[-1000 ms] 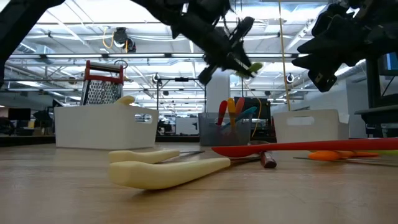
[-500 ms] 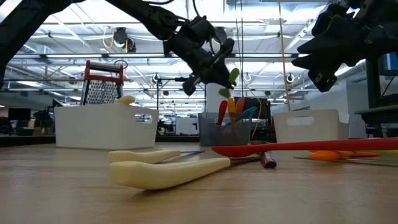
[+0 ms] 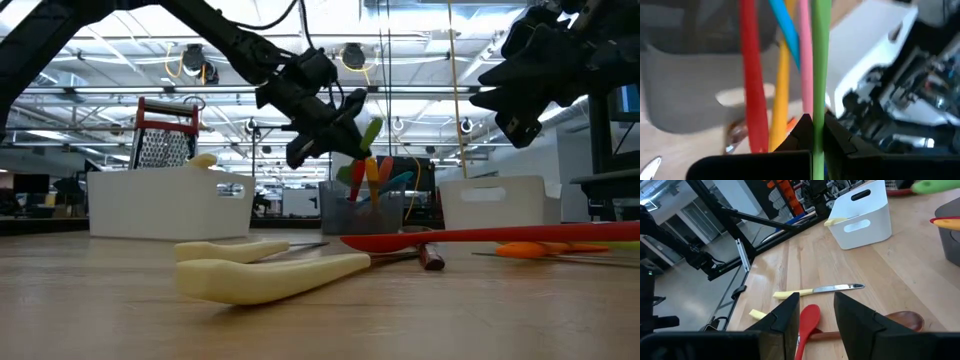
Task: Pick & Place Kitchen Items
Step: Put the green spatula into the black bin, then put the yellow knife into the left white bin
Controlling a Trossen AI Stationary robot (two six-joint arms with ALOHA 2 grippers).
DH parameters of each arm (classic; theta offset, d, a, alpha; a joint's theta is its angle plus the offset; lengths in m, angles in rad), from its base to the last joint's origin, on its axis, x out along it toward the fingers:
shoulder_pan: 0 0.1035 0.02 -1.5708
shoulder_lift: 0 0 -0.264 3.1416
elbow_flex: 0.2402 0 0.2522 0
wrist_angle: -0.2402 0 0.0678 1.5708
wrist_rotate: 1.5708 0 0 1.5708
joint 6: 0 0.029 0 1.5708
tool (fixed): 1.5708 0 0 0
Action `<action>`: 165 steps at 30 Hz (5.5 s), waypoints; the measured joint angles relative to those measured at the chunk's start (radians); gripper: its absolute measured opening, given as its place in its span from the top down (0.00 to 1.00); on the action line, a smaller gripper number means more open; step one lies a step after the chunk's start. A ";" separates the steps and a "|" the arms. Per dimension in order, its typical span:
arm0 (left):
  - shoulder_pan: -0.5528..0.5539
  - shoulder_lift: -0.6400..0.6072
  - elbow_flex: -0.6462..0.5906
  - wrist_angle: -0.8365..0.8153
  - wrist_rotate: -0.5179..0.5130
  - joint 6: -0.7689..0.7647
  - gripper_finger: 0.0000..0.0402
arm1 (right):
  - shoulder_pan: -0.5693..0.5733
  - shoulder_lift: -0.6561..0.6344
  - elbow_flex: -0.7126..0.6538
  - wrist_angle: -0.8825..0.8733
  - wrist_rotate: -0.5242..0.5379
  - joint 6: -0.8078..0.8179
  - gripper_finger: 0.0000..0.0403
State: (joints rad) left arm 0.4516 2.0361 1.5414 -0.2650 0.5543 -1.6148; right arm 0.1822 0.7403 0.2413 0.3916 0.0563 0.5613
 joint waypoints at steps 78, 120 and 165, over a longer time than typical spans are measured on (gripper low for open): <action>0.025 -0.100 0.000 0.113 0.017 0.051 0.49 | 0.000 0.000 0.000 -0.032 -0.008 -0.035 0.72; -0.560 -0.315 0.000 -0.228 -0.676 0.745 0.55 | 0.001 0.000 0.000 0.001 -0.213 -0.089 0.72; -0.807 -0.896 -0.787 0.261 -0.684 0.775 0.55 | 0.003 0.010 0.061 0.022 0.106 -0.076 0.72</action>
State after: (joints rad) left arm -0.3556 1.1401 0.7548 -0.0038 -0.1296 -0.8396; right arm 0.1848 0.7498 0.3019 0.4138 0.1623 0.4858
